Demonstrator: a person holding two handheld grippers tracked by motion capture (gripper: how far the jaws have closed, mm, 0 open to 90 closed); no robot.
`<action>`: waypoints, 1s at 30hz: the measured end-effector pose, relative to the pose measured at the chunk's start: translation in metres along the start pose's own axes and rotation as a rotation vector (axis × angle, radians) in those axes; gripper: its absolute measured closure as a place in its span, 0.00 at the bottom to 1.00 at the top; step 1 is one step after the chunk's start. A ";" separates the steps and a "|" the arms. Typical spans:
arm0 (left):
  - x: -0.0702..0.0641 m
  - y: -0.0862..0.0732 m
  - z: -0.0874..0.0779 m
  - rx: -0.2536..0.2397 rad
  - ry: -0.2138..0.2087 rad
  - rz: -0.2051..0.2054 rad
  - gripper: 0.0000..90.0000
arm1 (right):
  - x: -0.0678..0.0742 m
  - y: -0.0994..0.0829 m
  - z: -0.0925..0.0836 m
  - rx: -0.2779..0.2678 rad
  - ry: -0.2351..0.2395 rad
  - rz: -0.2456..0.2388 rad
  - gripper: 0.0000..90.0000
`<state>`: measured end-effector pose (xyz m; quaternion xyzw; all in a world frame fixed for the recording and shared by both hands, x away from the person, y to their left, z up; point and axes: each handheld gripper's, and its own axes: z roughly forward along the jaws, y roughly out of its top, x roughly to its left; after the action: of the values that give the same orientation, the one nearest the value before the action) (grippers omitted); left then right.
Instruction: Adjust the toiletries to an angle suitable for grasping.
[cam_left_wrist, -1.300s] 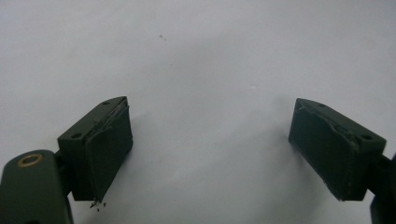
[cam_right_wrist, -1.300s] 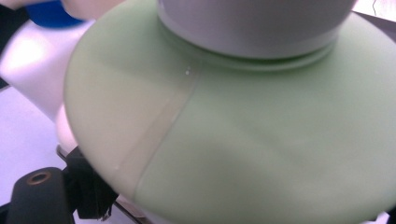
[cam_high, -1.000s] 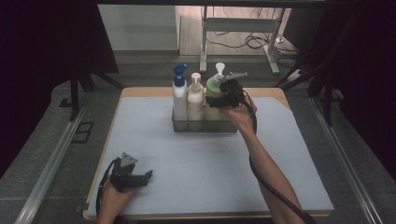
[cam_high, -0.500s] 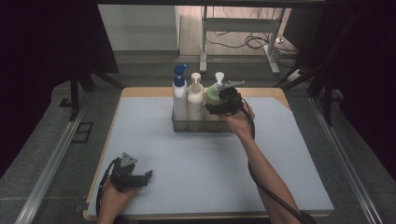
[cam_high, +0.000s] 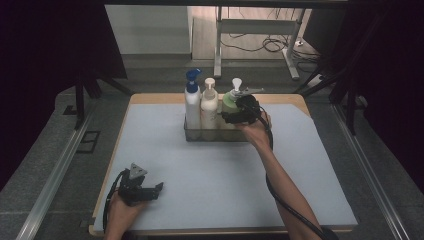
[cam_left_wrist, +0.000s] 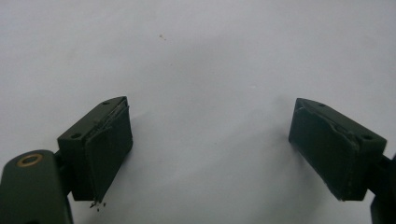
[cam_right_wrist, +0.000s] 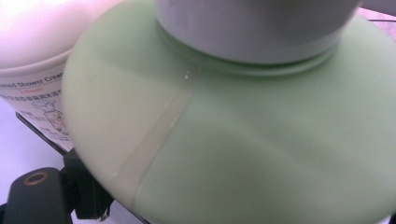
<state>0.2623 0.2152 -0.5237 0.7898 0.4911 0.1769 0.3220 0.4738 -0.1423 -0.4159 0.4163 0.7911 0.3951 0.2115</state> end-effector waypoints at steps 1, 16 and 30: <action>0.000 0.000 0.000 0.000 0.000 0.000 0.15 | 0.000 0.000 0.000 0.003 0.002 0.001 0.12; 0.000 0.000 0.000 0.000 0.000 0.000 0.15 | 0.005 -0.003 -0.016 0.035 0.011 -0.028 0.00; 0.000 0.000 0.000 0.001 0.001 0.000 0.15 | -0.005 -0.023 -0.044 0.015 0.028 -0.012 0.19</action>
<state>0.2623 0.2150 -0.5236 0.7898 0.4915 0.1770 0.3214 0.4365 -0.1743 -0.4085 0.4076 0.7993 0.3938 0.1996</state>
